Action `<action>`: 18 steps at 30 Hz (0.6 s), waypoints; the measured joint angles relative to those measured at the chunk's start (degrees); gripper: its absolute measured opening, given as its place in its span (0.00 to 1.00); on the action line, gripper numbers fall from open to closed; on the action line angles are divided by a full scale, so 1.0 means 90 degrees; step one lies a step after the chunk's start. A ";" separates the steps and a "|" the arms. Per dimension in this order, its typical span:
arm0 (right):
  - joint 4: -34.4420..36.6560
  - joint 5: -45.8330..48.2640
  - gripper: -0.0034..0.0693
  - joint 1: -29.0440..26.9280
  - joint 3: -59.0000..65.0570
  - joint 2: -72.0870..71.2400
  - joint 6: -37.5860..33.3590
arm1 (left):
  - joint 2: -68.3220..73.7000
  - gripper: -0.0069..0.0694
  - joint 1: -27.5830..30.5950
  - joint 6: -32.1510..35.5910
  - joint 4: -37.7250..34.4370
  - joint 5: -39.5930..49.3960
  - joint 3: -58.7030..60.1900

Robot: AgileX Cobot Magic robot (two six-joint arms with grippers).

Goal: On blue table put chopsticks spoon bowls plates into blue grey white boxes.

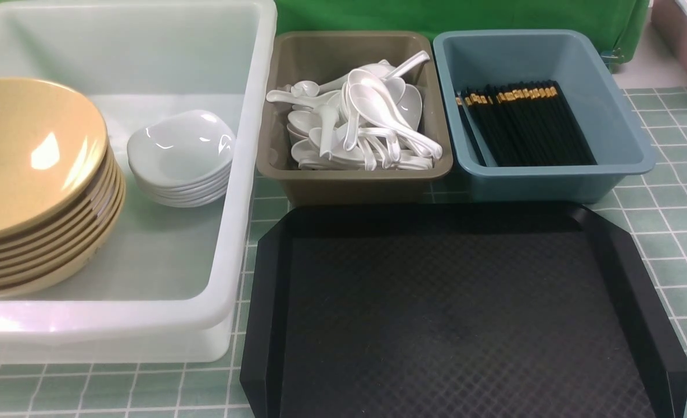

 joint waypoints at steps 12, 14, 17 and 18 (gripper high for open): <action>-0.0568 0.1758 0.10 -0.0771 0.0813 -0.0802 0.1026 | 0.0000 0.09 0.0000 0.0000 0.0000 0.0013 0.0002; -0.0574 0.1823 0.10 -0.0834 0.0813 -0.0802 0.1043 | 0.0000 0.09 0.0000 0.0000 0.0000 0.0017 0.0002; -0.0582 0.1830 0.10 -0.0899 0.0813 -0.0802 0.1047 | 0.0000 0.09 0.0000 0.0000 0.0000 0.0025 0.0002; -0.0581 0.1830 0.10 -0.0899 0.0813 -0.0802 0.1047 | 0.0000 0.09 0.0000 0.0000 0.0000 0.0025 0.0002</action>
